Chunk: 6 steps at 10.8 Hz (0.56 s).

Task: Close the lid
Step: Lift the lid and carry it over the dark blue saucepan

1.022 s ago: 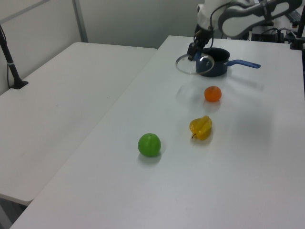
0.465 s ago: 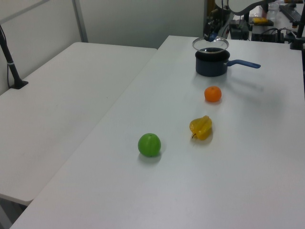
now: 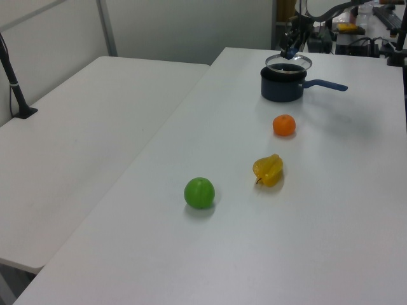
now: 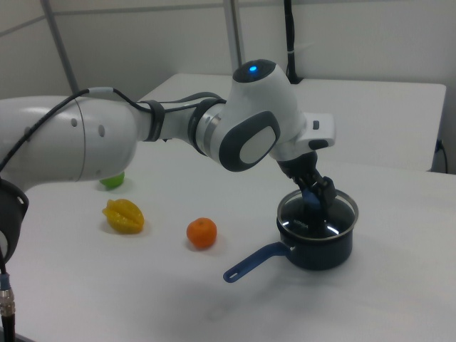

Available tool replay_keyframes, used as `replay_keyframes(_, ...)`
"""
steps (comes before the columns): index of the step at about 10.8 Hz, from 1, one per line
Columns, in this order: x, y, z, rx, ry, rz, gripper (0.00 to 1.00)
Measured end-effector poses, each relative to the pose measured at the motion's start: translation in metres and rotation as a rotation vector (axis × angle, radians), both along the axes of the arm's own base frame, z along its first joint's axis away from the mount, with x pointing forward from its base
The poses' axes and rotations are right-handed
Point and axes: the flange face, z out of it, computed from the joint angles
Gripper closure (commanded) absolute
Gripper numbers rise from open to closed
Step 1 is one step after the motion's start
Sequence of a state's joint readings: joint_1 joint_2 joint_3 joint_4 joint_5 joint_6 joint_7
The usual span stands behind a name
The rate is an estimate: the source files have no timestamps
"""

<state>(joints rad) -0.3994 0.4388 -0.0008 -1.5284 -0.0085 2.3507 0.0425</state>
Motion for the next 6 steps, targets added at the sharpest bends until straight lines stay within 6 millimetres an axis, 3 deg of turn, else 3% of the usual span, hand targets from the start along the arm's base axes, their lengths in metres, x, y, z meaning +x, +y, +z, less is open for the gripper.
replay_keyframes(6,0.015,0.016,-0.015,0.004,-0.008,0.032,0.46)
